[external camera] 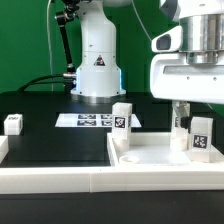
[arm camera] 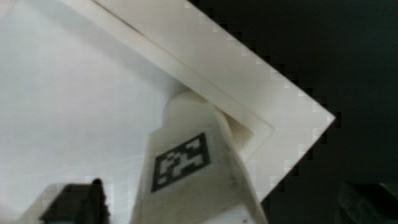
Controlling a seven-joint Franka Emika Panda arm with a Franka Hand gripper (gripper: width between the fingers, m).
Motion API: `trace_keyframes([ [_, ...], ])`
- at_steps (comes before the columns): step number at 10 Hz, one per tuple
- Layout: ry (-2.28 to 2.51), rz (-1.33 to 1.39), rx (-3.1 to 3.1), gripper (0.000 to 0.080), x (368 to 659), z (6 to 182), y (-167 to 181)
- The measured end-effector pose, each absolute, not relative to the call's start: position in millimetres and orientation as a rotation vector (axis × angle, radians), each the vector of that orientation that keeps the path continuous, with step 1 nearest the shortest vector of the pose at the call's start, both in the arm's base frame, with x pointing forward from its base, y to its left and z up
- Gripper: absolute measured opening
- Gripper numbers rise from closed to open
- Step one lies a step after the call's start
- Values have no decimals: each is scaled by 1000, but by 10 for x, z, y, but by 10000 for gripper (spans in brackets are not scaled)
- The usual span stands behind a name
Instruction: Assemble square table
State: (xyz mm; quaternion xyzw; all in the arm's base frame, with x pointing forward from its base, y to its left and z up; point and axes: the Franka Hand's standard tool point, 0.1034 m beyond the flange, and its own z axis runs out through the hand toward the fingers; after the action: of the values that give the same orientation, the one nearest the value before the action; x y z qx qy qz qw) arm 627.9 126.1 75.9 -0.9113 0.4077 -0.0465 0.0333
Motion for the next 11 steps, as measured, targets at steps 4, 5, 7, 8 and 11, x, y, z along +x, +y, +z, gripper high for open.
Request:
trace_keyframes([
  [4, 950, -163, -2949, 649, 6280, 761, 1253],
  [5, 852, -170, -2993, 649, 6278, 760, 1257],
  [7, 739, -177, -3036, 649, 6276, 762, 1272],
  [8, 624, -179, -3067, 649, 6283, 765, 1249],
  [11, 659, -178, -3059, 381, 6282, 762, 1245],
])
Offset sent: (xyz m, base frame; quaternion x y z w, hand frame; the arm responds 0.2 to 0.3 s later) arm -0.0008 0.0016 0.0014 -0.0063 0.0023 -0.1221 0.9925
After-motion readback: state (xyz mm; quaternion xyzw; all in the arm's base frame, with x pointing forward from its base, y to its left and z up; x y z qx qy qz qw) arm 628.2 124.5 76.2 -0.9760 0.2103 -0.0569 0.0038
